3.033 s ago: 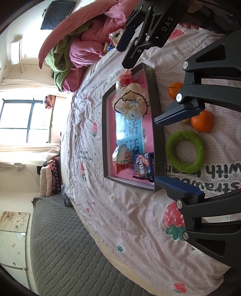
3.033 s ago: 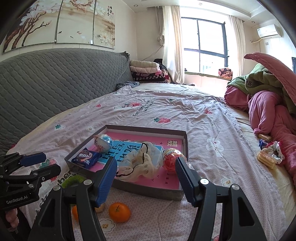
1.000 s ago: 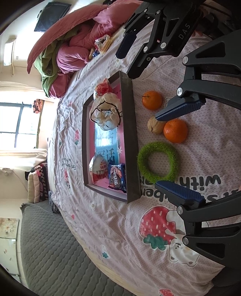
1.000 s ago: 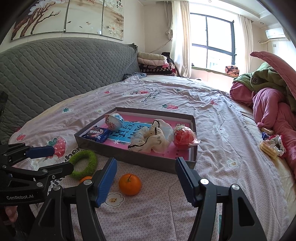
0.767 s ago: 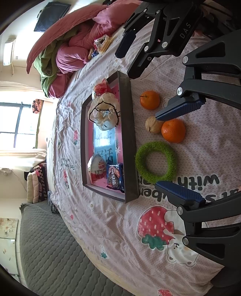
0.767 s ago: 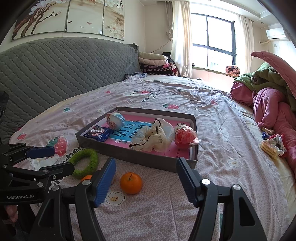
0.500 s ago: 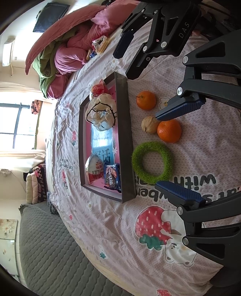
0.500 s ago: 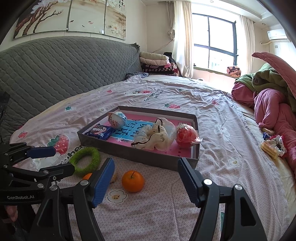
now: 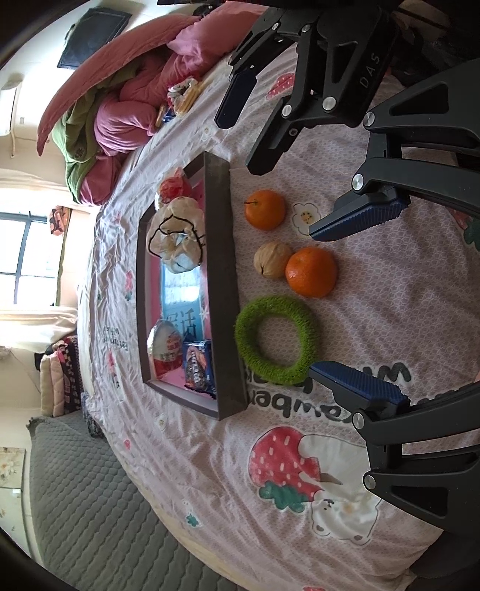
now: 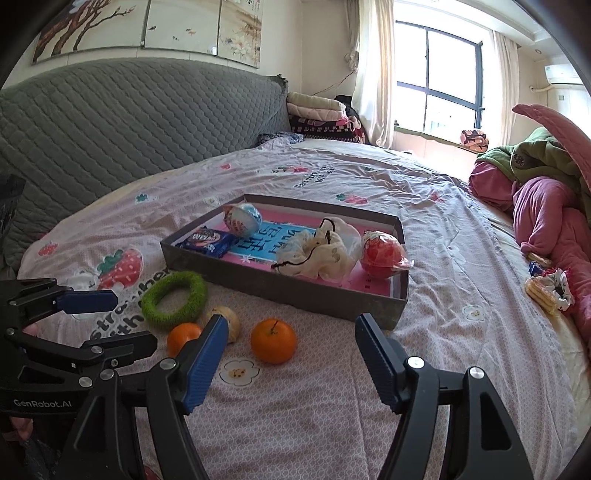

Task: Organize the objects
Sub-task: 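Withdraw both open grippers from the tray toward the oranges on the sheet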

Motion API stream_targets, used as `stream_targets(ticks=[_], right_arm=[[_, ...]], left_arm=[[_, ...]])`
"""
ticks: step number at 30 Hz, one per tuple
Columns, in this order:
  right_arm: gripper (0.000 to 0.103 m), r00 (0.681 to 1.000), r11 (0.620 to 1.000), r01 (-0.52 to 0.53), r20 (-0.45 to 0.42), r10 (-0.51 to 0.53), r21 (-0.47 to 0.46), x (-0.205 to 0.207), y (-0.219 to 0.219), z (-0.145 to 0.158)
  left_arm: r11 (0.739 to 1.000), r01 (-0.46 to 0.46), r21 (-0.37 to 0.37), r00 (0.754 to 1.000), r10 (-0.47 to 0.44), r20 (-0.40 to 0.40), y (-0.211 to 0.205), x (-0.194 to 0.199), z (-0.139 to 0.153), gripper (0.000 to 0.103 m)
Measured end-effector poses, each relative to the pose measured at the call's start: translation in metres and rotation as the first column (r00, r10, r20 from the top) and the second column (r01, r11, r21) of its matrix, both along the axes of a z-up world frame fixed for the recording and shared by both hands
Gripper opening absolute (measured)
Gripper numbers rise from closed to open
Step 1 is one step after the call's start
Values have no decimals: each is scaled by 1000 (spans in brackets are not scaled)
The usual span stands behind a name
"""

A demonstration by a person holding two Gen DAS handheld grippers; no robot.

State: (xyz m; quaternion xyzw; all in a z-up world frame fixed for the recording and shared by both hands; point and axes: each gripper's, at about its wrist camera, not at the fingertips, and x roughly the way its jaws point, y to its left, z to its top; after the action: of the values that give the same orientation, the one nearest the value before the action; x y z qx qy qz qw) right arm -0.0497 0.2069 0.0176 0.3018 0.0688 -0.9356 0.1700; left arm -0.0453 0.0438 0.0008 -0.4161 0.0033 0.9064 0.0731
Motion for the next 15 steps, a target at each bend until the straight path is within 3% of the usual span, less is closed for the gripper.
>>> stream_targets(ticks=[15], right_arm=[[71, 999, 1000, 9, 53, -9, -2, -2, 3, -10]], left_arm=[[1000, 23, 5, 999, -23, 42, 2, 2, -10, 69]])
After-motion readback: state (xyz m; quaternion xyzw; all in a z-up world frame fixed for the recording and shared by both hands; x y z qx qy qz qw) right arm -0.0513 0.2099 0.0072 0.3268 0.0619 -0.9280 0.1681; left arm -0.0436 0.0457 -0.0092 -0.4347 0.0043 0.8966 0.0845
